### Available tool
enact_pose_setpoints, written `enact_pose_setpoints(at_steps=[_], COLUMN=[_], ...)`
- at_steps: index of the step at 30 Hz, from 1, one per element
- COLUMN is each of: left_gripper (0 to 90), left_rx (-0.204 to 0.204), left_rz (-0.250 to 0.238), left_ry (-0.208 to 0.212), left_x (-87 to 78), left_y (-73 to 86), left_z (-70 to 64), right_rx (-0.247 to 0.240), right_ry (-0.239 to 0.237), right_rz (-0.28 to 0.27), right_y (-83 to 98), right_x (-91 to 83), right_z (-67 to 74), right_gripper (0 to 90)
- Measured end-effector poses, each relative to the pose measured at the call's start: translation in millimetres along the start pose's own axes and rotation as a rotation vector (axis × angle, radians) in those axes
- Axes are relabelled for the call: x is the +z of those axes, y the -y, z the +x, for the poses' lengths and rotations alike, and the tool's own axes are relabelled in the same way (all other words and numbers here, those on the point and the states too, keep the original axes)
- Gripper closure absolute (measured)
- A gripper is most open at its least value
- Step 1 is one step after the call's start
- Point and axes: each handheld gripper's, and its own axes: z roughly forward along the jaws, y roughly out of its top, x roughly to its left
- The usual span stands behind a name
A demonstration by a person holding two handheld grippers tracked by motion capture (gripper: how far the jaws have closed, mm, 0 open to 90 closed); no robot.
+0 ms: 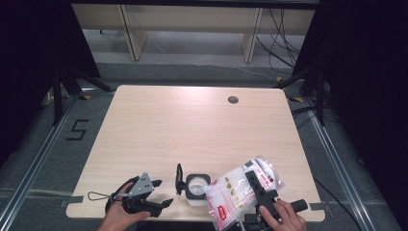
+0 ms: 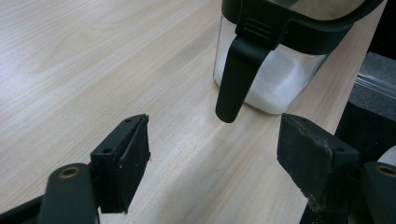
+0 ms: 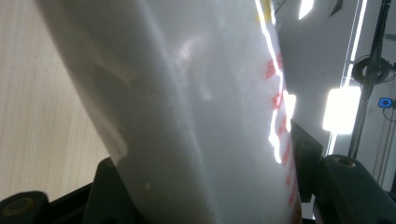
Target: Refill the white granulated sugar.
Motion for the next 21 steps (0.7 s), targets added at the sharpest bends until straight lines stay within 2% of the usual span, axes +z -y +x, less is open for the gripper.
enact_pose_setpoints(at_steps=[1,3,5,7,11,12,14,18,19,21], left_gripper=[24.8,24.8,24.9,24.9,24.9,24.8,24.8,24.8,24.9,24.8], left_rx=[-0.013,-0.001,-0.014,-0.001,-0.013,-0.012,-0.012,-0.017,-0.02,-0.016], left_rz=[-0.02,-0.009,-0.019,-0.01,-0.019,-0.014,-0.008,-0.021,-0.023,-0.021], left_ry=[0.013,0.005,0.011,0.005,0.011,0.008,0.006,0.012,0.015,0.016], left_x=[1.2,0.6,1.1,0.7,1.0,0.5,-0.1,0.6,0.8,0.6], left_y=[0.6,0.5,0.6,0.5,0.6,0.4,0.0,0.4,0.4,0.5], left_z=[-0.7,0.1,-0.7,0.1,-0.6,-0.8,-0.7,-1.3,-1.2,-0.7], right_rx=[-0.008,-0.011,-0.003,-0.002,0.001,0.018,-0.012,-0.011,-0.036,0.015], right_ry=[0.001,0.001,0.004,0.0,-0.004,-0.004,0.008,0.003,0.018,-0.006], right_rz=[-0.001,0.002,0.0,0.003,0.011,0.008,-0.01,-0.003,-0.014,0.016], right_y=[0.2,0.0,-0.2,-0.8,-1.7,-1.1,-1.1,-1.1,-1.2,-1.3], right_x=[0.2,-0.5,-0.2,-0.4,-0.4,-0.4,0.4,-0.2,0.3,-0.9], right_z=[-0.6,-0.4,-0.1,0.0,0.0,1.6,-0.9,-0.9,-2.7,1.4], right_gripper=[45.4,45.4,45.4,45.4,45.4,45.4,45.4,45.5,45.5,45.5])
